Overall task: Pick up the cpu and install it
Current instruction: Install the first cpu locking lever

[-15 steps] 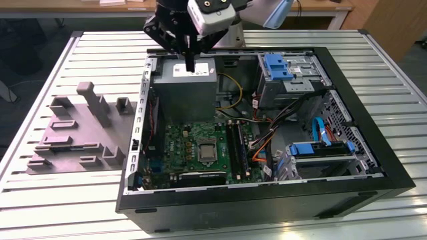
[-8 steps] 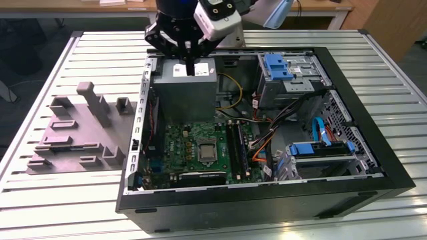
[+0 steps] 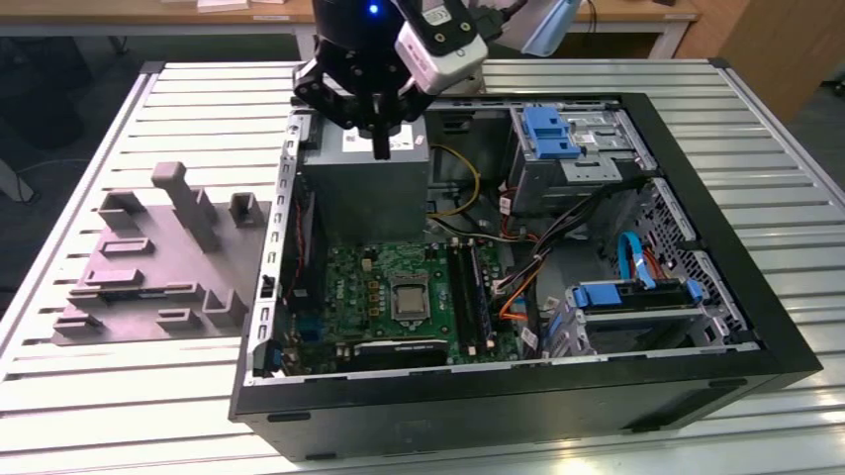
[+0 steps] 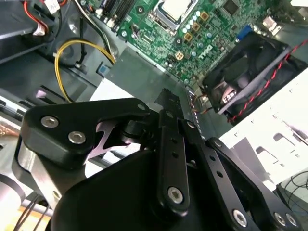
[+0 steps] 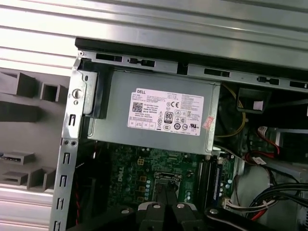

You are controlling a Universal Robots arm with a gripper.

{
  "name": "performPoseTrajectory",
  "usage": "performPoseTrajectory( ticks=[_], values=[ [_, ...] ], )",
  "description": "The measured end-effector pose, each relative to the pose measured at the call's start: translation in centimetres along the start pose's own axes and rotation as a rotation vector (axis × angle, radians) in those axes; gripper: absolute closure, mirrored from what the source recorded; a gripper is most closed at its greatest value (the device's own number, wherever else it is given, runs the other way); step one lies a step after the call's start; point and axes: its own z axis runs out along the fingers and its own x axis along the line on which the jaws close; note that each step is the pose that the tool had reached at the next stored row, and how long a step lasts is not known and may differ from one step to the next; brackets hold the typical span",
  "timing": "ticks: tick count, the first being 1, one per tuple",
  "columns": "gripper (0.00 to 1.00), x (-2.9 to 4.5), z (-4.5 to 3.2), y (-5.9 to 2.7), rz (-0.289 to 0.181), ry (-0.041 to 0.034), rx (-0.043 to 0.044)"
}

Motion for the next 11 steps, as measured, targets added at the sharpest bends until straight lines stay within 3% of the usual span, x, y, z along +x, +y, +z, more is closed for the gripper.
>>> performPoseTrajectory(
  ticks=[11],
  values=[
    [0.89,-0.29,0.08,-0.16,0.000,0.0001,0.0001]
  ],
)
